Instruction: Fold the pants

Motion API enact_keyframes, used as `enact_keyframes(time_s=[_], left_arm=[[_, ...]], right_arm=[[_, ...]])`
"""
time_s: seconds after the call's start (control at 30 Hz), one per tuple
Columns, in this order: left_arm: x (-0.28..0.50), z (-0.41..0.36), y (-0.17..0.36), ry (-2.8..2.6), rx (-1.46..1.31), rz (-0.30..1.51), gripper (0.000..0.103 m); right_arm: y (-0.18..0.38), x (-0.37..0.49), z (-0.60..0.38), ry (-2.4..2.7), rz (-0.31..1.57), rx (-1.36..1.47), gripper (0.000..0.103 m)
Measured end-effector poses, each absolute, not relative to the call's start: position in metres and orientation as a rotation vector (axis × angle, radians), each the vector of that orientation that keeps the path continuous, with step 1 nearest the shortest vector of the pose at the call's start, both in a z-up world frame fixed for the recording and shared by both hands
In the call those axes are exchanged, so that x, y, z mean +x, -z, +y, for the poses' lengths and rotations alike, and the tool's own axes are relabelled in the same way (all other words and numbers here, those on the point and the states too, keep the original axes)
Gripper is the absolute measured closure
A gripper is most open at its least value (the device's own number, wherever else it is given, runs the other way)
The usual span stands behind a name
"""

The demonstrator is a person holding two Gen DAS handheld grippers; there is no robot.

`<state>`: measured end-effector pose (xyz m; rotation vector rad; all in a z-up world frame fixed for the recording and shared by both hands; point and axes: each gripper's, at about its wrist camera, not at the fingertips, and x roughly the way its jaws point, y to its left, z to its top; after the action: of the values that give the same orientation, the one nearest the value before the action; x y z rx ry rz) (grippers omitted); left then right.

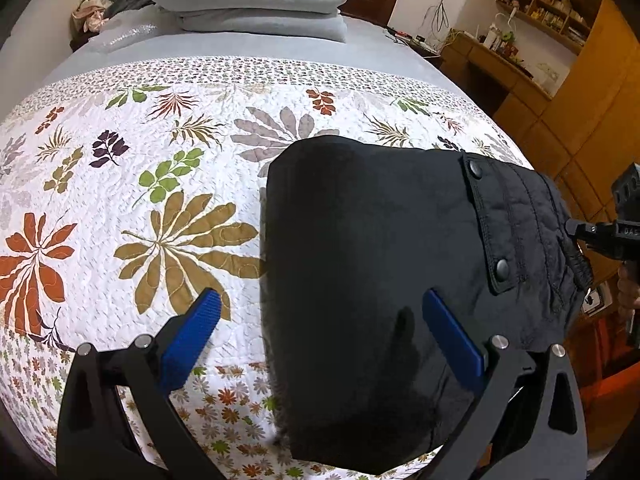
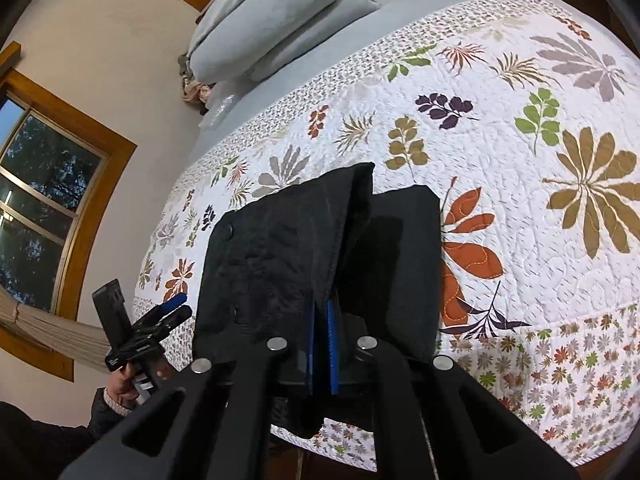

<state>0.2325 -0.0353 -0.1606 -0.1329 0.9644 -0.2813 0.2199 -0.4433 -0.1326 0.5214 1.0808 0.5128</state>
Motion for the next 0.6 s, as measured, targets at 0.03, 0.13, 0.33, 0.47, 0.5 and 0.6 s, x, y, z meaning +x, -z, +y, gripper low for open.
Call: enact_keyframes(time_s=[0.03,0.13,0.33,0.47,0.5,0.6], left_arm=[[0.233,-0.036,0.160,0.279,-0.130,0.963,0.003],[0.234,-0.037,0.161,0.270,-0.116,0.963,0.003],[0.235,-0.034,0.162,0.246,-0.100,0.969,0.003],[0.235,-0.033,0.164,0.239,-0.093,0.978,0.003],[0.235,-0.034,0.164,0.241,-0.095,0.978,0.003],[0.235,-0.035,0.165,0.237,-0.090,0.980,0.003]], right_arm=[[0.134,0.220,-0.444,-0.510,1.081,0.516,0.098],[0.137,0.220,-0.444,-0.504,1.085,0.508,0.098],[0.145,0.220,-0.446,-0.491,1.092,0.509,0.098],[0.150,0.220,-0.447,-0.481,1.097,0.510,0.098],[0.152,0.220,-0.447,-0.479,1.099,0.511,0.098],[0.156,0.222,-0.447,-0.472,1.103,0.502,0.098]])
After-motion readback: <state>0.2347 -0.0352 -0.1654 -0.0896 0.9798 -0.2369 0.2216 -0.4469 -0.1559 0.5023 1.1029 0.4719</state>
